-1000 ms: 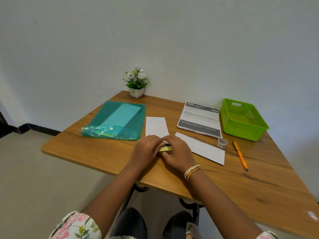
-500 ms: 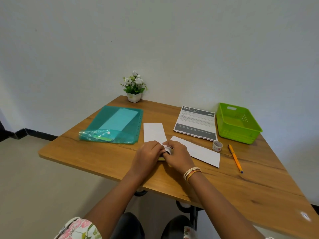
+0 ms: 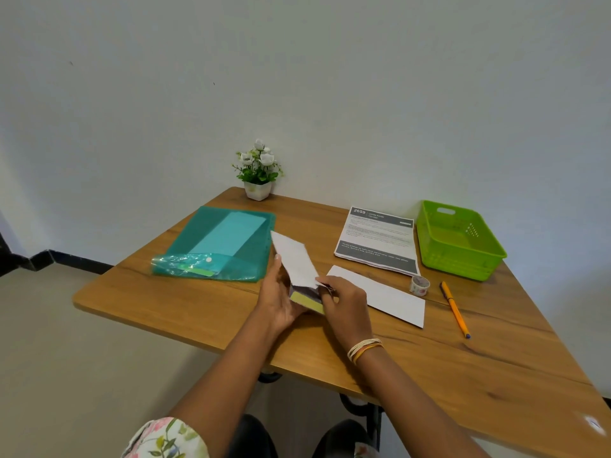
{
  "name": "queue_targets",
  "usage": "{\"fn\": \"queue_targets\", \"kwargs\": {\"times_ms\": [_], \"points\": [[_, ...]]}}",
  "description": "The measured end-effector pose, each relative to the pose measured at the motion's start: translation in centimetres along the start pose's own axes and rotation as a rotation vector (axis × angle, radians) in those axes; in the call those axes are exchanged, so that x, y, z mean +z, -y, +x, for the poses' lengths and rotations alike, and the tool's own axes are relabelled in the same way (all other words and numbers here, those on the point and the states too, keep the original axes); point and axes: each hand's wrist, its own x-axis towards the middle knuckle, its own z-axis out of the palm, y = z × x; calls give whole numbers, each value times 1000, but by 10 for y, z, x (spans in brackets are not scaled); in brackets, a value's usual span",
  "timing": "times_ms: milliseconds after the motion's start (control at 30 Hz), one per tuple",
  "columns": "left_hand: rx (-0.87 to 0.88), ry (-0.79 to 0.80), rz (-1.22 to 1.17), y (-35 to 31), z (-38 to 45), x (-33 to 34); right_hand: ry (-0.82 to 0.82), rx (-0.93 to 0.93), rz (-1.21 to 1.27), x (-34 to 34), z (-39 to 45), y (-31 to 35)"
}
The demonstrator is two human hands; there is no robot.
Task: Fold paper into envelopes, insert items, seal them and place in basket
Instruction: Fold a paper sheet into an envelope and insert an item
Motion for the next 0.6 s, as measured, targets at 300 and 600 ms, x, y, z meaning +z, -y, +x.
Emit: {"fn": "queue_targets", "kwargs": {"times_ms": [300, 600], "points": [[-3, -5, -12, 8, 0, -4, 58, -213, -290, 11, -3, 10], [31, 59, -90, 9, 1, -8, -38, -315, -333, 14, 5, 11]]}}
